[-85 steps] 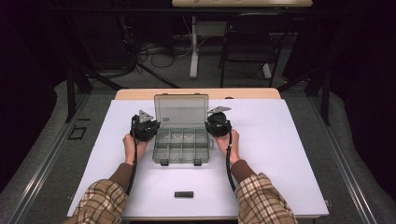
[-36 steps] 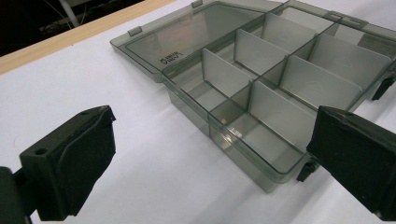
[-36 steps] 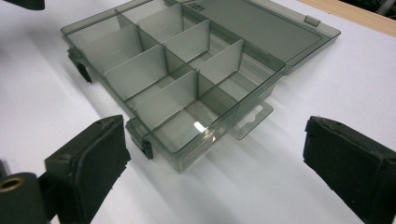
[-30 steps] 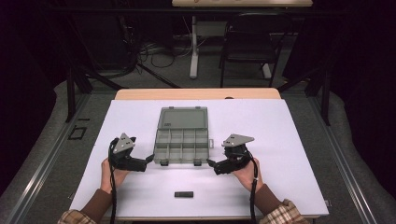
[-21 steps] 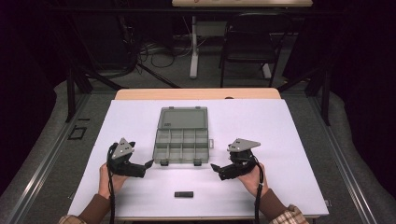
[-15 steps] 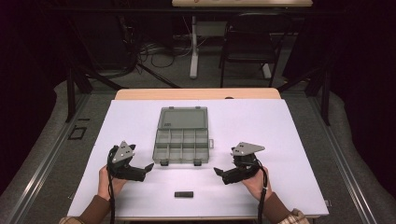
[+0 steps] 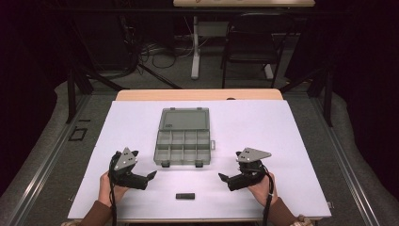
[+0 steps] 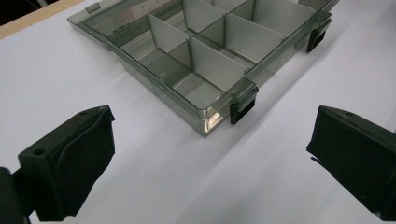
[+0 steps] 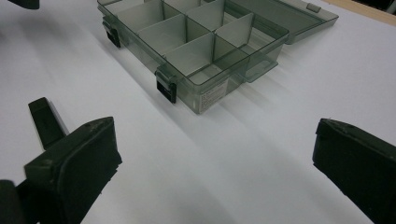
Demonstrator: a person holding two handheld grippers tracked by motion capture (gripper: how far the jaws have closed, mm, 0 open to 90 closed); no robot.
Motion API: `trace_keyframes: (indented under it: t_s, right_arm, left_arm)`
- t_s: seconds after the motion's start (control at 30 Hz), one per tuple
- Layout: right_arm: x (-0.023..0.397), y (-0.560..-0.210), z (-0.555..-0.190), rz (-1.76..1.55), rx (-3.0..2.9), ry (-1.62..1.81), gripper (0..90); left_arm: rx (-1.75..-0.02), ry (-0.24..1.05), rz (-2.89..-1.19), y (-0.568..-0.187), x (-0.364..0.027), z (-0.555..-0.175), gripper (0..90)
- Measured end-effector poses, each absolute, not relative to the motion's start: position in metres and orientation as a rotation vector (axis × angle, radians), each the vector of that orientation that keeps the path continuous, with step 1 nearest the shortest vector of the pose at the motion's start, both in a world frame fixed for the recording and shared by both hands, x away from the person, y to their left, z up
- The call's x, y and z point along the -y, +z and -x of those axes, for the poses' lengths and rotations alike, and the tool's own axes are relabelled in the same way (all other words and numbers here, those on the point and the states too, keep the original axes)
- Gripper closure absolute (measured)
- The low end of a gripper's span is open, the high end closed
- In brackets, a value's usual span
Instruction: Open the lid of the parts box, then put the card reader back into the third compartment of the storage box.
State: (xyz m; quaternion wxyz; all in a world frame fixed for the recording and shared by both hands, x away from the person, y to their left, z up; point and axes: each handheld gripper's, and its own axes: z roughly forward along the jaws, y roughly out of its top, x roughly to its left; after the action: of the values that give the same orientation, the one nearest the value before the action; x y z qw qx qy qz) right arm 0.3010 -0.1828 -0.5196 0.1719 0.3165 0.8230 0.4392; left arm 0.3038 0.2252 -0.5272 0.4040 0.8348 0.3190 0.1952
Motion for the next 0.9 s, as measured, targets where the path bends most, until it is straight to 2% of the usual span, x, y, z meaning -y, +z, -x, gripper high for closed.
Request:
trace_keyframes:
  t_s: [0.9]
  right_arm:
    - [0.187,-0.518,-0.302,-0.885,-2.344,1.229,0.0]
  left_arm:
    - [-0.686,0.452,-2.143,-0.516,-0.216,-0.295,0.0]
